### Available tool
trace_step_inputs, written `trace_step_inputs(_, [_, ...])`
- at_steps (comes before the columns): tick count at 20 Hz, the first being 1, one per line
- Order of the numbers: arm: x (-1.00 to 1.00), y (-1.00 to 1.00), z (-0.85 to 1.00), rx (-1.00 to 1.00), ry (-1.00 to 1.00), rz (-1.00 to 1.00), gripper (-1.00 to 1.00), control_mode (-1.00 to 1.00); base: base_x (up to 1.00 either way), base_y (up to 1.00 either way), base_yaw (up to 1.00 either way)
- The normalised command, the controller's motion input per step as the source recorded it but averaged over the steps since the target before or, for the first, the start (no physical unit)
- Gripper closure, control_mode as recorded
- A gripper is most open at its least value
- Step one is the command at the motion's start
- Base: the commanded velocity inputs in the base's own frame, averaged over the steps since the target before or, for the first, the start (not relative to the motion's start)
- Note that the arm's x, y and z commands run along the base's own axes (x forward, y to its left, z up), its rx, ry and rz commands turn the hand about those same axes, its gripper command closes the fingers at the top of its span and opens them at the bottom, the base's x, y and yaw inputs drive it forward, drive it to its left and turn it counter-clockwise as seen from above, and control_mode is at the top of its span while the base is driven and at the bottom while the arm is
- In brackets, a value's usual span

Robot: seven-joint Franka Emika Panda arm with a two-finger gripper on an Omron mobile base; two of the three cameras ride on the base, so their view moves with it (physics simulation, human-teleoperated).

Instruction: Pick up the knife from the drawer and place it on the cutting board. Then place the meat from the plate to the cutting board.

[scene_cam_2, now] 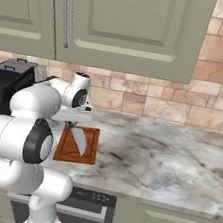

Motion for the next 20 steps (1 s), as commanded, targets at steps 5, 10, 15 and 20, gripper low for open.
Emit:
trace_step_inputs(5, [0.54,0.0,-0.19,0.0,0.01,-0.17,1.0,-1.0,0.0,0.0,0.0])
trace_step_inputs(10, [0.28,-0.05,-0.27,0.0,0.0,-0.19,1.0,-1.0,0.0,0.0,0.0])
trace_step_inputs(15, [0.06,-0.14,-0.25,0.0,0.0,-0.08,1.0,-1.0,0.0,0.0,0.0])
trace_step_inputs(20, [0.11,-0.1,-0.2,-0.03,0.0,-0.06,1.0,-1.0,0.0,0.0,0.0])
